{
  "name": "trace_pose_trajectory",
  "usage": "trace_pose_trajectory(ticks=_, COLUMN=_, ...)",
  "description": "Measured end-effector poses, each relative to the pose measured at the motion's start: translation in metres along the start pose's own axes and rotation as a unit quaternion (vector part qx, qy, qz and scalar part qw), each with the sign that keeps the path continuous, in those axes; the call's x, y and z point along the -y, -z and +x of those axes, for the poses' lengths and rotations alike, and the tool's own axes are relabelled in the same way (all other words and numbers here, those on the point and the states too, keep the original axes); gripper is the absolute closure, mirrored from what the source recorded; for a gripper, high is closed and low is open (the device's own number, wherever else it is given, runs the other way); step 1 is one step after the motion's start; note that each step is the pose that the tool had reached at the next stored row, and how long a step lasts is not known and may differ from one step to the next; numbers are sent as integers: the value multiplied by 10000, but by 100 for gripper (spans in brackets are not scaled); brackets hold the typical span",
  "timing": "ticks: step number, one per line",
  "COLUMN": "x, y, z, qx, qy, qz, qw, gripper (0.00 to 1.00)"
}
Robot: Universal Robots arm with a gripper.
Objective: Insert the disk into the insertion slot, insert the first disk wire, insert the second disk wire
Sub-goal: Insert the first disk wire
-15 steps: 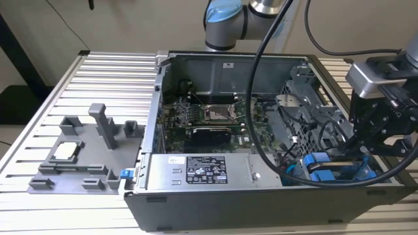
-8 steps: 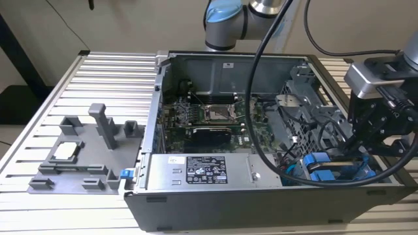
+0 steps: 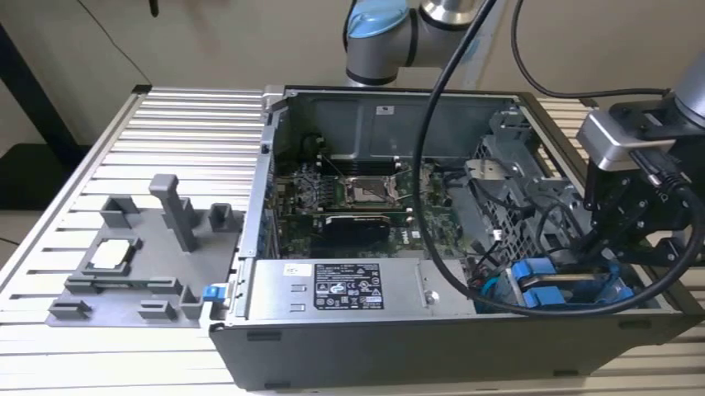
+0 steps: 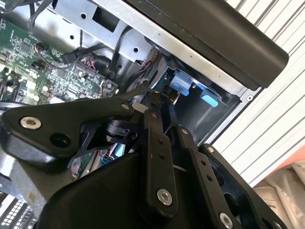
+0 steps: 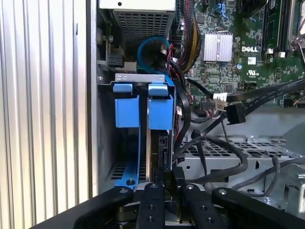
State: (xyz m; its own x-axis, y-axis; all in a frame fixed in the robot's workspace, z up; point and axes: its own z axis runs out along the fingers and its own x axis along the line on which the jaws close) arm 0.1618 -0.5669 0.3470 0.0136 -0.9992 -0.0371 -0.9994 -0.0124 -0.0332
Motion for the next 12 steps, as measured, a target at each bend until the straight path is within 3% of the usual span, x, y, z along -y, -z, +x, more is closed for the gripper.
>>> trace_pose_trajectory(ticks=12, x=4, y=-132, z=5, qx=-5, qy=-4, qz=-9, qw=10000, gripper=81)
